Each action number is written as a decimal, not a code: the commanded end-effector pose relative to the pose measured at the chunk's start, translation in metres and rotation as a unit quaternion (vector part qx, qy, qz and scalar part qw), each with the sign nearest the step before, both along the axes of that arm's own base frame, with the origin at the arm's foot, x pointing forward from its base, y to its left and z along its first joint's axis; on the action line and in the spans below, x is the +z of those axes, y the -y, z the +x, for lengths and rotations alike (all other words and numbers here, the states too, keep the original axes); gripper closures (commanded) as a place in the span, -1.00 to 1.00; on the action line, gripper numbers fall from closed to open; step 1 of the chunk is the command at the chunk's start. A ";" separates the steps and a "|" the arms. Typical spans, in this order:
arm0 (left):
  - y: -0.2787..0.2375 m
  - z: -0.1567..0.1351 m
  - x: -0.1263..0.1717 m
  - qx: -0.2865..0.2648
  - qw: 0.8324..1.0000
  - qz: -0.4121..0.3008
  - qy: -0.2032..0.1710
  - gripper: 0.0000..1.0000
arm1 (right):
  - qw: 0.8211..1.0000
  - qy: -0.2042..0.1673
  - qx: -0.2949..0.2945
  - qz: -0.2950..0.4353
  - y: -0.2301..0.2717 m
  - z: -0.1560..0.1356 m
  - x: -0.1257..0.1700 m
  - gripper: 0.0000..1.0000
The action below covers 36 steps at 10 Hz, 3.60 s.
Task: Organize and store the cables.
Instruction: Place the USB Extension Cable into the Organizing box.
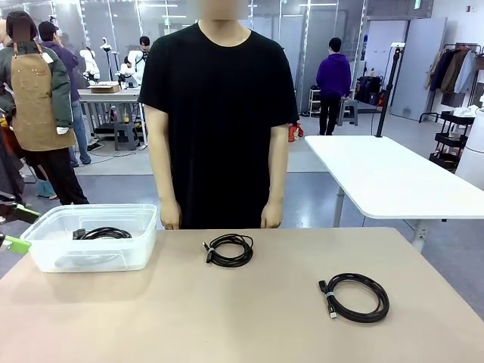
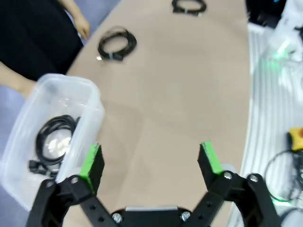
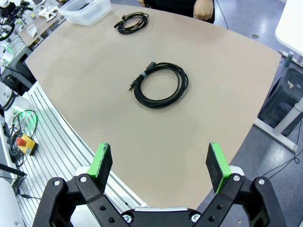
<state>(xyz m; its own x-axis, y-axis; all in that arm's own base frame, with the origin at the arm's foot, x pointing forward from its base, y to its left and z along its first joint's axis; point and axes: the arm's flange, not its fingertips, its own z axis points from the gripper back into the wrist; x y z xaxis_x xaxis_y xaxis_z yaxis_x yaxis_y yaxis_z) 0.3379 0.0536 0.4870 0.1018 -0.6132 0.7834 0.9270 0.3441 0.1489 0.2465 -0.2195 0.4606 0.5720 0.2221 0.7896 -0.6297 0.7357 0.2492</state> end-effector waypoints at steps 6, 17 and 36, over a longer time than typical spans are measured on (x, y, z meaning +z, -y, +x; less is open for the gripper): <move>-0.001 0.009 -0.022 -0.013 1.000 -0.008 -0.009 -1.00 | 1.000 0.007 0.004 -0.002 0.001 -0.001 0.000 -1.00; -0.001 0.009 -0.022 -0.013 1.000 -0.008 -0.009 -1.00 | 1.000 0.007 0.004 -0.002 0.001 -0.001 0.000 -1.00; -0.001 0.009 -0.022 -0.013 1.000 -0.008 -0.009 -1.00 | 1.000 0.007 0.004 -0.002 0.001 -0.001 0.000 -1.00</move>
